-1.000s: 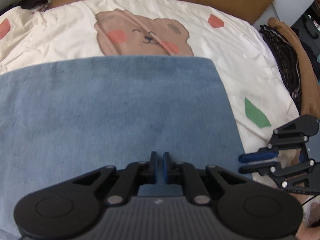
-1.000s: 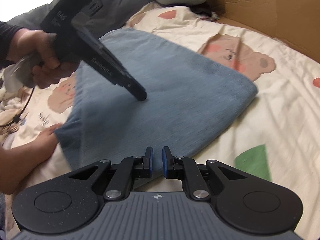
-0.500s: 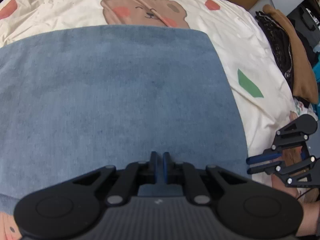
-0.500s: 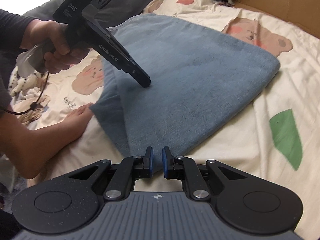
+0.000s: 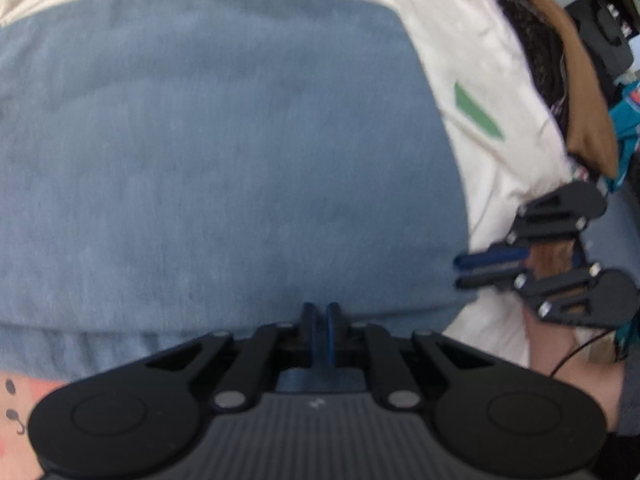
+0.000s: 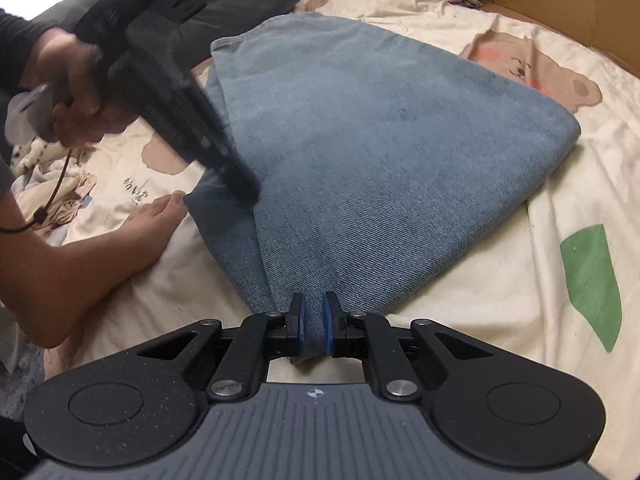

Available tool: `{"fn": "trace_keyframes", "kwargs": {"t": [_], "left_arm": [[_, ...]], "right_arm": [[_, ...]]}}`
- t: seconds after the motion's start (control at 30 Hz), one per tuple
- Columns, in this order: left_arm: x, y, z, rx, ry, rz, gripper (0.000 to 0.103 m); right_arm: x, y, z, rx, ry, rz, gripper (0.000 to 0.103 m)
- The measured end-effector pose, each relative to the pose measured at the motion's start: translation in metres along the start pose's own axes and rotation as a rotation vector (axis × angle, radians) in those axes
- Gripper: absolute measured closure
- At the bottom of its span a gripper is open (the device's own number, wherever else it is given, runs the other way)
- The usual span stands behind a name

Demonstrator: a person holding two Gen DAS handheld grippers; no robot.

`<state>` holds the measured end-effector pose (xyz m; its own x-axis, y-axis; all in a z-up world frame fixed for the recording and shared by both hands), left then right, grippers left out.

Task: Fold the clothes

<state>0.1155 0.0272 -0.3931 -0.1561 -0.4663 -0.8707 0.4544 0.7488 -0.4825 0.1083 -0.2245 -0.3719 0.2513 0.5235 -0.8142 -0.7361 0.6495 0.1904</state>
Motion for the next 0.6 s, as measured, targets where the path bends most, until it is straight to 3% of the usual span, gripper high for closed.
{"fn": "trace_keyframes", "kwargs": {"t": [0.17,0.33,0.43,0.6], "left_arm": [[-0.011,-0.003,-0.002,-0.012,-0.001,0.007,0.098],[-0.029,0.000,-0.006,-0.032,0.011,-0.019,0.098],[-0.035,-0.001,-0.011,-0.041,0.033,-0.049,0.097],[-0.024,-0.002,-0.016,-0.037,0.060,-0.057,0.098]], "right_arm": [[-0.013,-0.013,0.007,0.104,-0.012,0.011,0.092],[-0.020,-0.034,0.010,0.230,-0.014,-0.035,0.090],[-0.015,-0.040,0.007,0.278,0.007,-0.043,0.076],[-0.008,-0.046,0.002,0.352,0.017,-0.020,0.067]]}}
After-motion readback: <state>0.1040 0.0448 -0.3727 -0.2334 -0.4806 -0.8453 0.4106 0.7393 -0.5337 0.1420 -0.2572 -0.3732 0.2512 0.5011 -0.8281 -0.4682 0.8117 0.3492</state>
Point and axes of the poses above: each gripper's, at about its wrist camera, not at the fingertips, and x roughly the way its jaws point, y to its left, z to its top, the point moved 1 cm from there along x, roughly the way its jaws point, and after that the axes turned 11 degrees about -z, right-handed, at the moved point
